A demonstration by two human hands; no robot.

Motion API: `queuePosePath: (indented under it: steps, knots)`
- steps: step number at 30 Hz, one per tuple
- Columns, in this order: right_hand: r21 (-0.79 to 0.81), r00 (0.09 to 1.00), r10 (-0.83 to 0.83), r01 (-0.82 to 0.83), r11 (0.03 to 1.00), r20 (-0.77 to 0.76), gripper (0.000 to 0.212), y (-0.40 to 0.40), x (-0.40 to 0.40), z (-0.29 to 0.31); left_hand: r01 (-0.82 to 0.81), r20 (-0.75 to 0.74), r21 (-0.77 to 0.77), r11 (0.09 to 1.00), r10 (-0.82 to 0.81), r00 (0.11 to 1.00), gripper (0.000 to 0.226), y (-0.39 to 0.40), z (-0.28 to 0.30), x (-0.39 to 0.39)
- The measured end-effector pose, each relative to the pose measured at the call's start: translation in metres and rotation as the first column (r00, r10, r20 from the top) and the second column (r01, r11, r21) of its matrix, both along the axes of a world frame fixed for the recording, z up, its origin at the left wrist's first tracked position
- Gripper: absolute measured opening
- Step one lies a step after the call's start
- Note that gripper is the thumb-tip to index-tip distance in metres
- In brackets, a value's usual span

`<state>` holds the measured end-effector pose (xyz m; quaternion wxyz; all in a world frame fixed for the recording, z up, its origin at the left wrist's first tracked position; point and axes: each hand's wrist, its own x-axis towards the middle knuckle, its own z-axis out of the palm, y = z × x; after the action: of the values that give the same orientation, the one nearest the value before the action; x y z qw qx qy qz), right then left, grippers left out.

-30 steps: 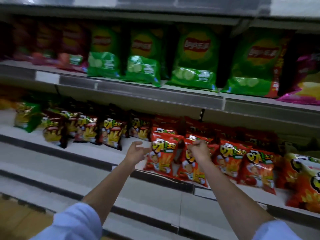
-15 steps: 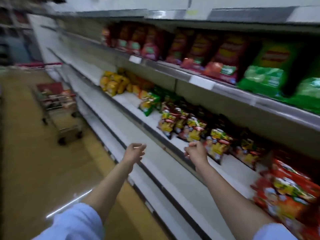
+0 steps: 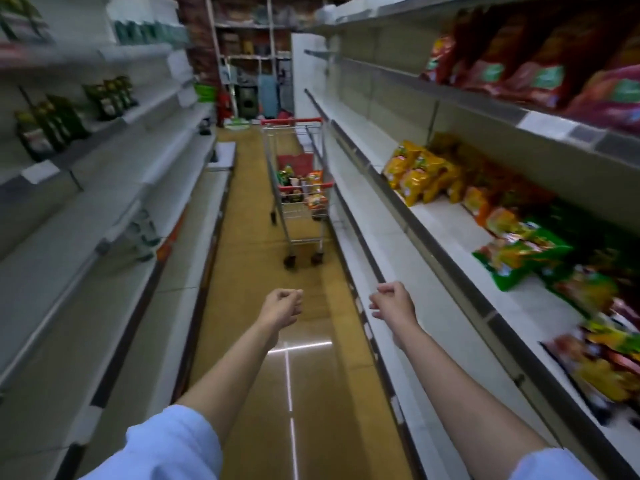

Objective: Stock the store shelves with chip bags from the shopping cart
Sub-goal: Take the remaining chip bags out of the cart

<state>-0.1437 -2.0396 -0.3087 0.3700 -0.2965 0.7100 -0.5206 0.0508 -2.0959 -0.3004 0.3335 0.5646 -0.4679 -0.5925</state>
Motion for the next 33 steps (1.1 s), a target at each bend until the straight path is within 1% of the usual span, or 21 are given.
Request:
queuePosePath:
  steps: [2, 4, 6, 9, 12, 17, 19, 22, 24, 26, 28, 33]
  knots:
    - [0.006, 0.999, 0.038, -0.038, 0.999, 0.017, 0.018, -0.046, -0.005, -0.001, -0.005, 0.031, 0.0, 1.0, 0.005, 0.999, 0.011, -0.044, 0.008, -0.001]
    - [0.01, 0.997, 0.07, -0.07, 0.997, 0.014, 0.021, -0.093, -0.015, 0.002, -0.02, 0.05, -0.015, 1.0, 0.02, 0.999, 0.015, -0.09, 0.014, -0.005]
    - [0.022, 0.995, 0.097, -0.097, 0.995, 0.005, 0.02, -0.135, -0.022, 0.006, -0.043, 0.04, -0.027, 0.999, 0.044, 0.998, 0.019, -0.132, 0.017, -0.007]
    - [0.034, 0.989, 0.143, -0.142, 0.989, -0.029, 0.018, -0.193, -0.026, 0.011, -0.075, 0.016, -0.014, 0.997, 0.076, 0.997, 0.018, -0.181, 0.017, -0.01]
    - [0.041, 0.976, 0.213, -0.211, 0.977, -0.037, 0.019, -0.249, -0.024, 0.01, -0.074, 0.005, -0.007, 0.997, 0.074, 0.997, 0.015, -0.229, 0.014, -0.011]
    - [0.078, 0.956, 0.289, -0.285, 0.955, -0.048, 0.021, -0.349, -0.018, 0.007, -0.093, -0.004, 0.014, 0.996, 0.093, 0.996, 0.022, -0.333, -0.002, -0.007]
    - [0.078, 0.955, 0.292, -0.287, 0.955, -0.052, 0.022, -0.399, -0.019, 0.007, -0.097, -0.015, 0.012, 0.995, 0.098, 0.995, 0.022, -0.383, -0.006, -0.009]
    - [0.08, 0.963, 0.252, -0.245, 0.966, -0.093, 0.021, -0.485, -0.022, 0.008, -0.132, -0.063, -0.006, 0.991, 0.132, 0.989, 0.016, -0.468, -0.013, -0.011]
    - [0.096, 0.968, 0.232, -0.223, 0.97, -0.094, 0.021, -0.535, -0.023, 0.012, -0.156, -0.095, 0.016, 0.988, 0.156, 0.983, 0.014, -0.519, -0.014, -0.014]
    - [0.123, 0.962, 0.247, -0.233, 0.965, -0.113, 0.022, -0.578, -0.023, 0.015, -0.143, -0.123, 0.044, 0.989, 0.147, 0.981, 0.014, -0.563, -0.011, -0.016]
    - [0.13, 0.96, 0.24, -0.223, 0.966, -0.14, 0.025, -0.638, -0.022, 0.017, -0.112, -0.131, 0.042, 0.993, 0.117, 0.985, 0.014, -0.624, -0.011, -0.019]
    - [0.13, 0.969, 0.212, -0.196, 0.972, -0.129, 0.019, -0.722, -0.03, 0.026, -0.04, -0.109, 0.067, 0.997, 0.047, 0.993, 0.016, -0.716, -0.014, -0.037]
